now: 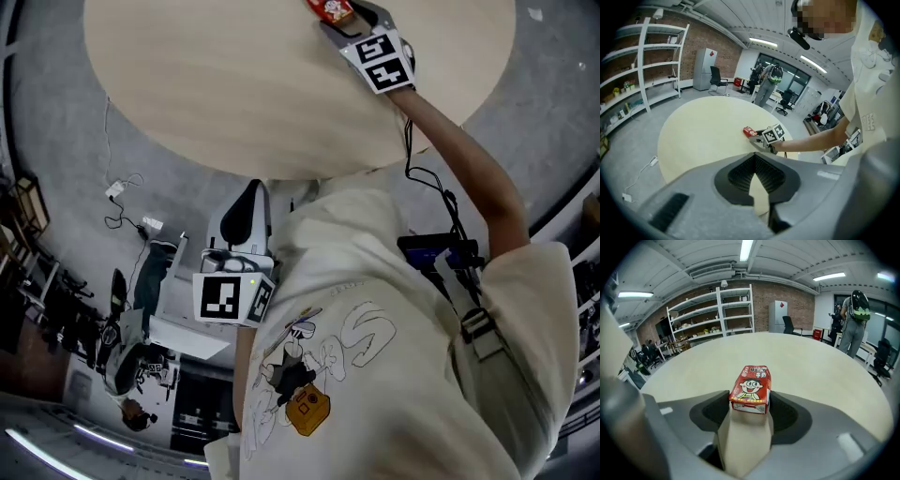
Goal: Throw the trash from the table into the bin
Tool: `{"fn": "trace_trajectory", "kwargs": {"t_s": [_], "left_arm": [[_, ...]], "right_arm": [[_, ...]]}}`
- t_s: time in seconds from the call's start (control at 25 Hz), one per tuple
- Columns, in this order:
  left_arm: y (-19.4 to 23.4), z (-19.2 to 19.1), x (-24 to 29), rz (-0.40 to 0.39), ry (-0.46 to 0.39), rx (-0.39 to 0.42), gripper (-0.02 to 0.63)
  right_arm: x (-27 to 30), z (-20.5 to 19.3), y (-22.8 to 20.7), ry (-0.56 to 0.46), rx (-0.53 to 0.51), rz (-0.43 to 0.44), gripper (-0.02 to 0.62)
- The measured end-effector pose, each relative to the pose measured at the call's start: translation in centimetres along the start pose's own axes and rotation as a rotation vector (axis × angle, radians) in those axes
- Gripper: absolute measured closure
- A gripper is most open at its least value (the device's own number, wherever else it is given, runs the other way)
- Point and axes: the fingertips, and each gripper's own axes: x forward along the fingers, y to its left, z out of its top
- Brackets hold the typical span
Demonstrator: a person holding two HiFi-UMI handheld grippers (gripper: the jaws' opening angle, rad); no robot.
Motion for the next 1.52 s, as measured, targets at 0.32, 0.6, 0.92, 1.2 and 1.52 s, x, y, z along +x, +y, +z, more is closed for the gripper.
{"fn": "trace_trajectory", "kwargs": {"t_s": [0.32, 0.6, 0.92, 1.2, 1.52], "left_arm": [[-1.2, 1.2, -0.1, -0.022, -0.001, 0.02, 0.598], [-3.2, 0.5, 1.1, -0.11, 0.0, 0.121, 0.598], [-5.6, 2.6, 0.6, -0.271, -0.079, 0.218, 0.598], [-6.5, 1.9, -0.2, -0.403, -0.116, 0.186, 0.598], [-6.0, -0.1, 0.1, -0.578, -0.062, 0.24, 0.598]], "right_arm": [[-6.6, 2.2, -0.9, -0.068, 0.111, 0.088, 0.319], [-14.7, 0.8, -0.3, -0.114, 0.238, 0.055, 0.319], [-23.7, 1.7, 2.2, -0.167, 0.3, -0.035, 0.319], [-28.2, 2.9, 5.5, -0.206, 0.325, -0.096, 0.319], [-30.4, 1.5, 13.7, -0.176, 0.352, -0.157, 0.319]]}}
